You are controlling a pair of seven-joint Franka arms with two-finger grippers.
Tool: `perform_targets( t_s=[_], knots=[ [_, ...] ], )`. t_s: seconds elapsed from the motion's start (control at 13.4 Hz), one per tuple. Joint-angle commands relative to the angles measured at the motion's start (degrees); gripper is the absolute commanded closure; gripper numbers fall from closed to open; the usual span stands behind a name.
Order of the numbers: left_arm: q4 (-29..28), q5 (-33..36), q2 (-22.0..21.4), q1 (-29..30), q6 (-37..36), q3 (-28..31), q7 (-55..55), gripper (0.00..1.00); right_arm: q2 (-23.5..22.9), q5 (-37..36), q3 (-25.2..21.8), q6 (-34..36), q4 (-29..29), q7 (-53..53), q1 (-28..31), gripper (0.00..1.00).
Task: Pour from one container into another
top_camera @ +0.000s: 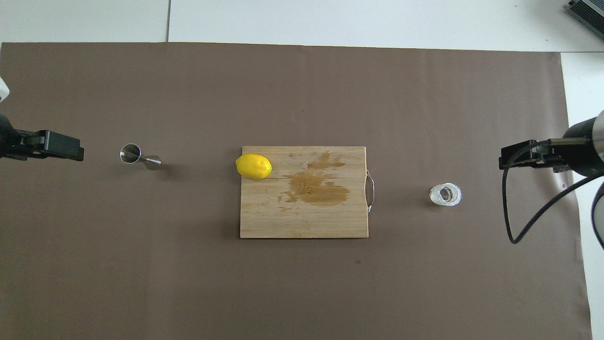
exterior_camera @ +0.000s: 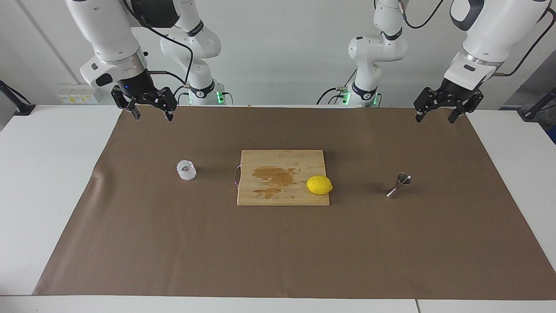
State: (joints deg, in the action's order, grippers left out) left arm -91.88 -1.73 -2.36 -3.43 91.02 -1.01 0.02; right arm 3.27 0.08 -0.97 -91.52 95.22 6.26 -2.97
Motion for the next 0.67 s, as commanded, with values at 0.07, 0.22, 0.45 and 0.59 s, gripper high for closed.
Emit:
perform_targets(
  t_s=[0.07,0.22,0.45,0.59],
  knots=[
    [-0.84,-0.56,-0.89,0.09,-0.84,0.57,0.33,0.00,0.16,-0.26,0.88,0.55,0.15,-0.99,1.04,0.00],
    [-0.84,-0.56,-0.89,0.09,-0.84,0.57,0.33,0.00,0.16,-0.26,0.79,0.55,0.15,-0.99,1.04,0.00],
    [-0.76,-0.64,-0.89,0.00,-0.84,0.57,0.07,0.00,0.24,-0.26,0.88,0.55,0.23,-0.99,1.04,0.00],
    [-1.10,-0.56,-0.98,-0.70,-1.28,0.13,0.33,0.00,0.24,-0.26,0.88,0.55,0.15,-0.99,1.04,0.00]
  ],
)
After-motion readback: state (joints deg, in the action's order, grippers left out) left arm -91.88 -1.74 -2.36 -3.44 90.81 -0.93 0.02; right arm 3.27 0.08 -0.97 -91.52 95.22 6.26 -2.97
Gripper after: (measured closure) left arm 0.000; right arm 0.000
